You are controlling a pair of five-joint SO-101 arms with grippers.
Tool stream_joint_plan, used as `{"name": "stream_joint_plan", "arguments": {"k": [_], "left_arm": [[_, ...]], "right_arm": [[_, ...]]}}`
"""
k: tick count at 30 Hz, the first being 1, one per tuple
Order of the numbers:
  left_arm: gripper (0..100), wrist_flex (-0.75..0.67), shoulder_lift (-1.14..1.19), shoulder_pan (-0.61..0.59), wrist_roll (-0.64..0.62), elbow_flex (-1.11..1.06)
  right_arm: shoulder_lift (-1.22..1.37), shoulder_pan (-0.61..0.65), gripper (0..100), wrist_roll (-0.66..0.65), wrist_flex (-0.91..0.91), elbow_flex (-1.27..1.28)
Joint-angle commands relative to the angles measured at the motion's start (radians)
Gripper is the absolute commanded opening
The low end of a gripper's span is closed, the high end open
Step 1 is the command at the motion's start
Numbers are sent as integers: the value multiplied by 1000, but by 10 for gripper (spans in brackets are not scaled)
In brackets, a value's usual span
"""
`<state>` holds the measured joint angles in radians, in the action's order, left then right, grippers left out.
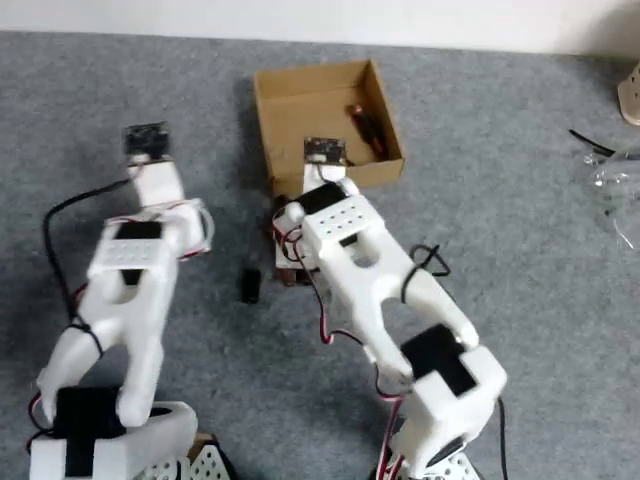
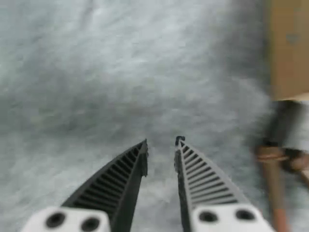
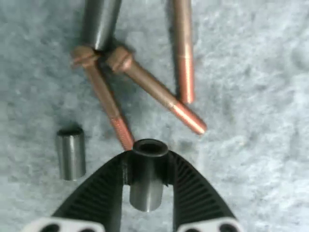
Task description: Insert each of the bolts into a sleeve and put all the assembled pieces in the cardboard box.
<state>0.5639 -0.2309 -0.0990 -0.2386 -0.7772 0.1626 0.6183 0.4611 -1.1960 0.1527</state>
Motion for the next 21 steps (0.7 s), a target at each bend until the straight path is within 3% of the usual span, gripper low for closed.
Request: {"name": "stream_joint_plan", "arguments": {"k": [1, 11, 21], "left_arm": [[105, -38, -5, 116, -89, 7], [104, -43, -5, 311, -420, -50], [104, -38, 56, 323, -428, -33]], "right_arm": [[-104, -41, 3, -66, -4, 10], [-234, -229, 3, -95, -94, 71], [-259, -237, 3, -132, -7, 140]]}}
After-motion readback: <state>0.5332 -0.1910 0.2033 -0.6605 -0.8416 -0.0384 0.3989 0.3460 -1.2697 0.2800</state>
